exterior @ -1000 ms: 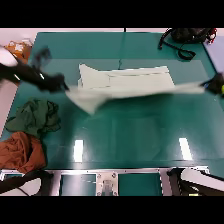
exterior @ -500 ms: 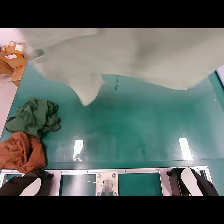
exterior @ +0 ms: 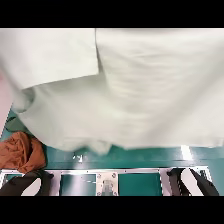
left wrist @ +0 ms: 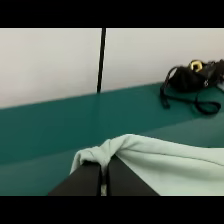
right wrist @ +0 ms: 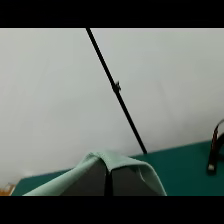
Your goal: Fold the shirts.
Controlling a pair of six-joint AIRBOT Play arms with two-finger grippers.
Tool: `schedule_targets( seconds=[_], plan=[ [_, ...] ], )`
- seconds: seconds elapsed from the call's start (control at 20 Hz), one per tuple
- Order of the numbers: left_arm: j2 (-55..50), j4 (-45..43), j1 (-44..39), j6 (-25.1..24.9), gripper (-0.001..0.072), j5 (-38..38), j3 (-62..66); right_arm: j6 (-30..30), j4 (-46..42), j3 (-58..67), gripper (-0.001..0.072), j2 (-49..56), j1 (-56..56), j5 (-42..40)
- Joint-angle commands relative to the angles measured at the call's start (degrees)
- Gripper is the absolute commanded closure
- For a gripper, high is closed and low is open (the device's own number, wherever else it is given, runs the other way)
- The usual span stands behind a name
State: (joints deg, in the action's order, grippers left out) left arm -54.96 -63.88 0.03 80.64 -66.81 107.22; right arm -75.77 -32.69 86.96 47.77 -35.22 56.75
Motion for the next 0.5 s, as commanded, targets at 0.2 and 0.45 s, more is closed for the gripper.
schedule_targets(
  seconds=[0.2,0.45],
  plan=[
    [-28.1,8.3,0.0,-6.3,0.0684,2.6,-12.9,4.5,-8.9,-17.6,0.0699,23.8,15.7,-11.0],
    [-45.7,9.8,0.0,-5.5,0.0684,11.8,-12.8,4.5,-8.2,-11.7,0.0698,45.5,16.2,-13.0]
  ],
)
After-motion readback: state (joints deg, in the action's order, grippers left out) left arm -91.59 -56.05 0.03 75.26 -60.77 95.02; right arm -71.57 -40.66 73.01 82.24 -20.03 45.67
